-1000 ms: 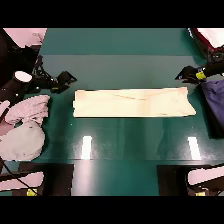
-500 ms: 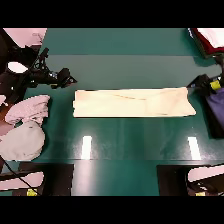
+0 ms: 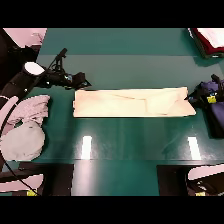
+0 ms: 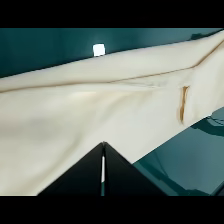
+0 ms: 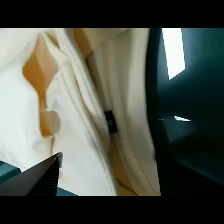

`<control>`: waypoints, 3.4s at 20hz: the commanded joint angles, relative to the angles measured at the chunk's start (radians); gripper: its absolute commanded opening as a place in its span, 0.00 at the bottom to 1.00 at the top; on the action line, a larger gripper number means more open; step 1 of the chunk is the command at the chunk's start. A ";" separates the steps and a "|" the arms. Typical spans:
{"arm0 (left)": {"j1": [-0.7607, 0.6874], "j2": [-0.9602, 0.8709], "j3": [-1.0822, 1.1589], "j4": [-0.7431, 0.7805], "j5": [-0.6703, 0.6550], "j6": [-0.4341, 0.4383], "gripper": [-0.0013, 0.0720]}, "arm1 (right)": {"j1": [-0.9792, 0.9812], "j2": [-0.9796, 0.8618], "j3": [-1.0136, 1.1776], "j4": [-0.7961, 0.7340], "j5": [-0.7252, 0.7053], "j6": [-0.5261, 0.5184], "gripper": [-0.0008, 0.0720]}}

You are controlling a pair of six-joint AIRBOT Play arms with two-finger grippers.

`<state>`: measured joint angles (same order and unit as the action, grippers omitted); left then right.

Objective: Fold the shirts.

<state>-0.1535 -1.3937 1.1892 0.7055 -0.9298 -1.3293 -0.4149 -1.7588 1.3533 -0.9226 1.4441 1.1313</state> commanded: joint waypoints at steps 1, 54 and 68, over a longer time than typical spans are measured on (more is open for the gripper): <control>-0.073 -0.007 0.001 0.002 0.031 -0.010 0.05 | -0.003 -0.046 -0.013 0.058 -0.018 -0.015 0.86; 0.074 -0.041 0.520 0.597 -0.368 -0.085 0.05 | 1.215 -0.123 0.610 0.198 -0.284 -0.034 0.21; 0.153 0.016 0.520 0.546 -0.420 -0.085 0.05 | 0.890 -0.113 0.562 -0.117 0.159 0.202 0.78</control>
<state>-0.0029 -1.3800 1.7084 1.2732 -1.3464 -1.4147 0.6121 -1.8870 1.9465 -0.9737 1.4567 1.2541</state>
